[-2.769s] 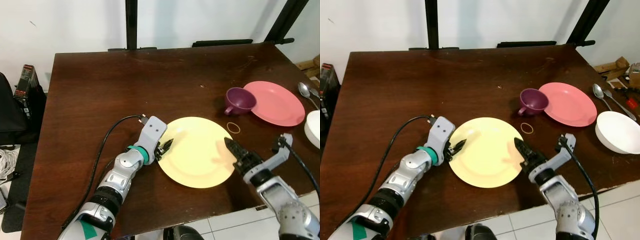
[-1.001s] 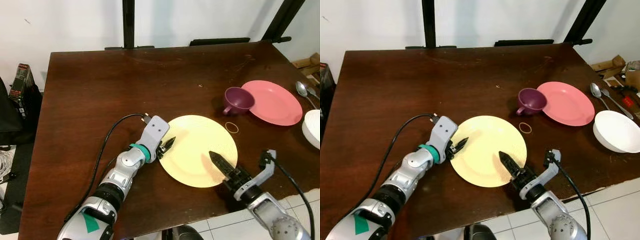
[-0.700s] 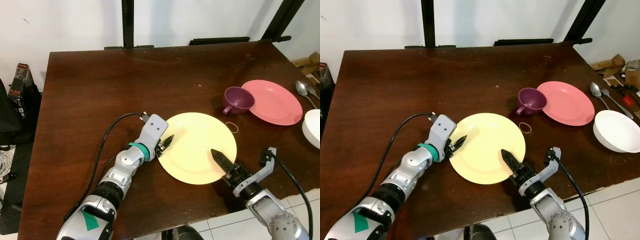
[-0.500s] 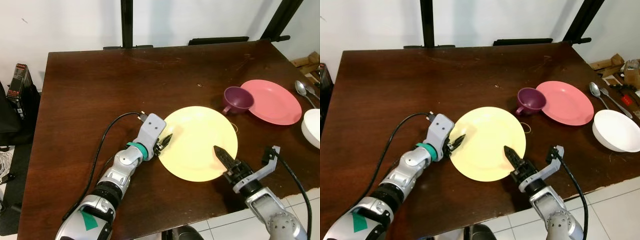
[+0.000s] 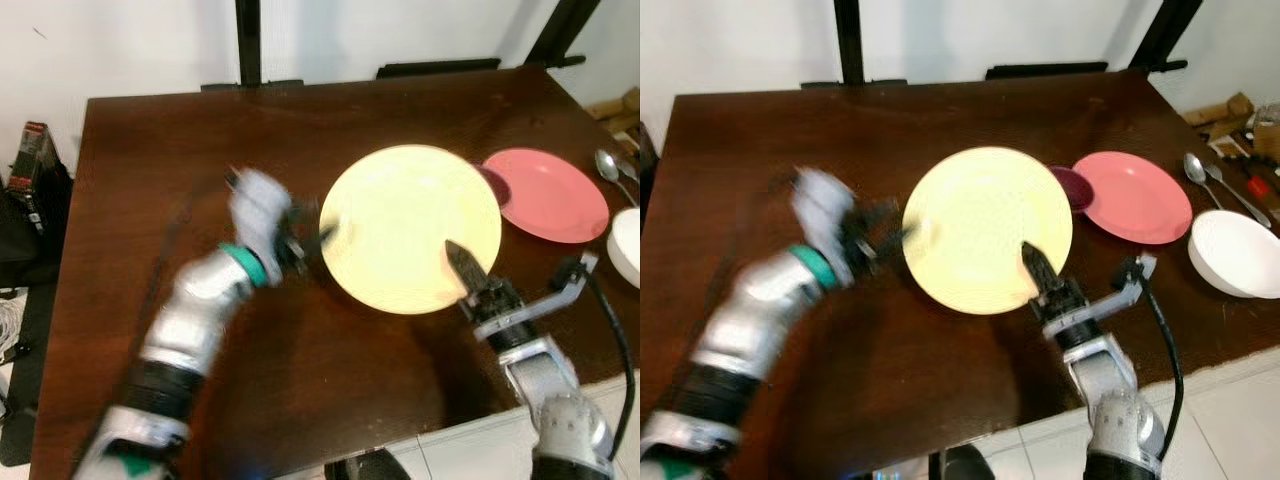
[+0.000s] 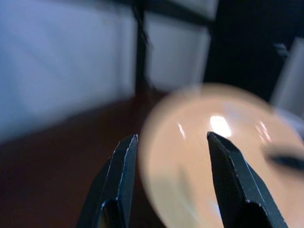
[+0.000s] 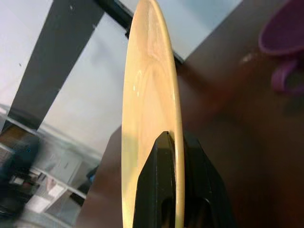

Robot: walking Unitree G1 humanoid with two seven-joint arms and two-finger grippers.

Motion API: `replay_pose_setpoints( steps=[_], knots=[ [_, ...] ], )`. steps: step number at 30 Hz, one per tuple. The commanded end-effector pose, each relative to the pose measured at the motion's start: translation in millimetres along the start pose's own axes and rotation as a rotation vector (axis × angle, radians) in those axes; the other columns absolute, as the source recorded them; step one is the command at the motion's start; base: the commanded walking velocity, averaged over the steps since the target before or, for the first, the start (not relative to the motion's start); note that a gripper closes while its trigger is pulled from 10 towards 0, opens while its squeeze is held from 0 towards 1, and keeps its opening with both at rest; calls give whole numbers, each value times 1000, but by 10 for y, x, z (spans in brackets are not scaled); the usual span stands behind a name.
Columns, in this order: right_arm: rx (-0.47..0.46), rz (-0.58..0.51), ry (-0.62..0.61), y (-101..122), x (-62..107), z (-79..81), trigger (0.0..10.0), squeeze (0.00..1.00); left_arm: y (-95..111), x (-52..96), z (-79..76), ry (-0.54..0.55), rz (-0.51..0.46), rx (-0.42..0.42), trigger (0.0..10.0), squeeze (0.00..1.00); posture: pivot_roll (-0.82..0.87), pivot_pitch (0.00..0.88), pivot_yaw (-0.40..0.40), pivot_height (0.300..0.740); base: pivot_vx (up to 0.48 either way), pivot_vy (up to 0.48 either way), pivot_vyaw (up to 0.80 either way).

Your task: Setting the table

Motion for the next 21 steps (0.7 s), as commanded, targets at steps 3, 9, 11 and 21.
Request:
replay_pose_setpoints(
  steps=[3,9,11,21],
  knots=[
    [88,-34,8,139,-101,101,6000,0,179,71,107,46,-39,40,10000,0,-21,11,5,740,0,0,0],
    [388,-145,-161,453,-333,195,10000,0,23,244,515,361,7,-75,10000,0,-10,17,12,740,0,0,0],
    [511,-245,-249,674,-405,284,10000,0,-237,342,546,466,93,-115,10000,0,-3,15,16,740,0,0,0],
    [620,-344,-315,840,-449,431,10000,0,-578,304,368,522,170,-10,10000,0,-1,1,17,740,0,0,0]
  ],
)
Point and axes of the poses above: a point about 5 cm out from each wrist's last joint towards the gripper, its own x axis pointing back from the gripper into the wrist, its own y axis along the axis of the wrist's last joint, z = x × y, the point moved 4 cm from there along -x, pointing out of the wrist towards the gripper, and after that the axes turned 8 degrees about x, right-handed, at the moved point
